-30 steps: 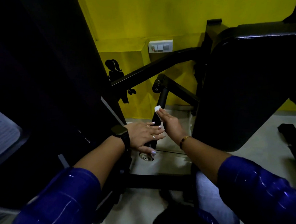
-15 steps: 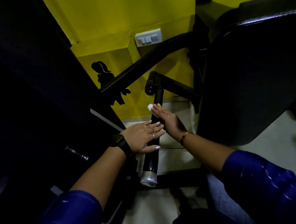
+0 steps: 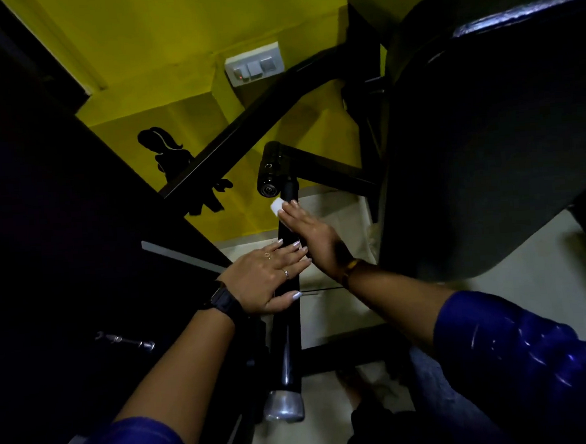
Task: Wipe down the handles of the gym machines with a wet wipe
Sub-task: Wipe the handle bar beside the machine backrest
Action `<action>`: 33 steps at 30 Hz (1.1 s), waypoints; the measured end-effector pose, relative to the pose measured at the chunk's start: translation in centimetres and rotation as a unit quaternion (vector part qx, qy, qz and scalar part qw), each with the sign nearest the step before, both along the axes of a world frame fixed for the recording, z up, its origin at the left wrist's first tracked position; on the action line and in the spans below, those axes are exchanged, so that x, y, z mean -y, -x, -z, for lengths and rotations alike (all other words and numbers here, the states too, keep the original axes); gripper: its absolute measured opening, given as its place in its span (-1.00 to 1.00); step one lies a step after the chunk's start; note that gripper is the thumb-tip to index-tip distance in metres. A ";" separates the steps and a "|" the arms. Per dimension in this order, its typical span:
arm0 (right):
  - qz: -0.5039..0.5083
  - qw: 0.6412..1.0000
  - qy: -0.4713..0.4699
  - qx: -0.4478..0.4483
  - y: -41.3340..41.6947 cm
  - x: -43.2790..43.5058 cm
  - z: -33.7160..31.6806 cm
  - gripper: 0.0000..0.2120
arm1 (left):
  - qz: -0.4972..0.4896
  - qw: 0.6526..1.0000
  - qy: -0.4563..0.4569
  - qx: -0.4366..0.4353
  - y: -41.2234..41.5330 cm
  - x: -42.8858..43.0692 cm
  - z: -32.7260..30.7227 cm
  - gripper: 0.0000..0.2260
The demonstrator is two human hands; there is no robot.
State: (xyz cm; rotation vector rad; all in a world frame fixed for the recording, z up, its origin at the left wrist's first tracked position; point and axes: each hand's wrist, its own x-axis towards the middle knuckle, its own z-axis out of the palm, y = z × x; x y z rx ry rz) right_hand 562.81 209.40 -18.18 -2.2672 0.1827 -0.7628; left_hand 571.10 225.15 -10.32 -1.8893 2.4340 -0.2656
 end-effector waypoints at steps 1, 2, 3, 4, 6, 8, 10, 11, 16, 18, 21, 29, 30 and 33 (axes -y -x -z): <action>0.003 1.000 0.009 0.018 0.5 -0.2 0.5 -0.52 | -0.002 1.000 0.003 -0.012 -0.2 0.1 0.3 -0.37; 0.009 0.999 0.016 0.035 1.0 -0.6 1.0 -0.49 | -0.005 1.000 0.006 -0.030 -0.2 0.0 0.7 -0.39; 0.016 0.999 0.018 0.047 1.4 -0.8 1.5 -0.45 | -0.009 0.999 0.008 -0.049 -0.2 -0.1 1.0 -0.42; 0.024 0.998 0.015 0.048 1.3 -0.8 1.7 -0.42 | -0.015 0.998 0.008 -0.064 -0.4 -0.2 1.3 -0.44; 0.047 0.998 -0.011 0.028 0.2 -0.2 1.6 -0.37 | -0.023 0.997 0.003 -0.079 -0.5 -0.3 1.6 -0.44; 0.075 0.996 -0.044 -0.013 -1.3 1.1 1.1 -0.24 | -0.026 0.996 -0.006 -0.081 -0.5 -0.3 1.5 -0.42; 0.084 0.994 -0.050 -0.045 -2.7 2.7 0.6 -0.18 | -0.029 0.996 -0.010 -0.082 -0.4 -0.4 1.4 -0.41; 0.082 0.994 -0.052 -0.053 -3.3 3.3 0.3 -0.19 | -0.032 0.996 -0.013 -0.084 -0.4 -0.3 1.4 -0.42; 0.087 0.991 -0.058 -0.078 -4.8 4.7 -1.1 -0.22 | -0.054 0.995 -0.032 -0.077 0.0 -0.4 1.0 -0.42; 0.069 0.992 -0.064 -0.079 -4.5 4.7 -1.1 -0.24 | -0.062 0.995 -0.040 -0.061 0.2 -0.4 0.6 -0.48; 0.028 0.995 -0.056 -0.075 -3.1 3.8 -1.3 -0.28 | -0.078 0.996 -0.045 -0.013 0.9 -0.6 -0.1 -0.52; -0.019 0.997 -0.074 -0.023 2.8 -2.2 -1.0 -0.34 | -0.131 0.987 -0.085 0.030 2.9 -2.3 -1.8 -0.34; -0.015 0.996 -0.080 -0.024 3.5 -2.9 -1.1 -0.34 | -0.150 0.984 -0.099 0.006 3.3 -2.7 -1.9 -0.27; -0.010 0.997 -0.076 -0.020 5.4 -5.3 -1.1 -0.34 | -0.205 0.966 -0.138 -0.078 4.6 -4.2 -2.2 -0.03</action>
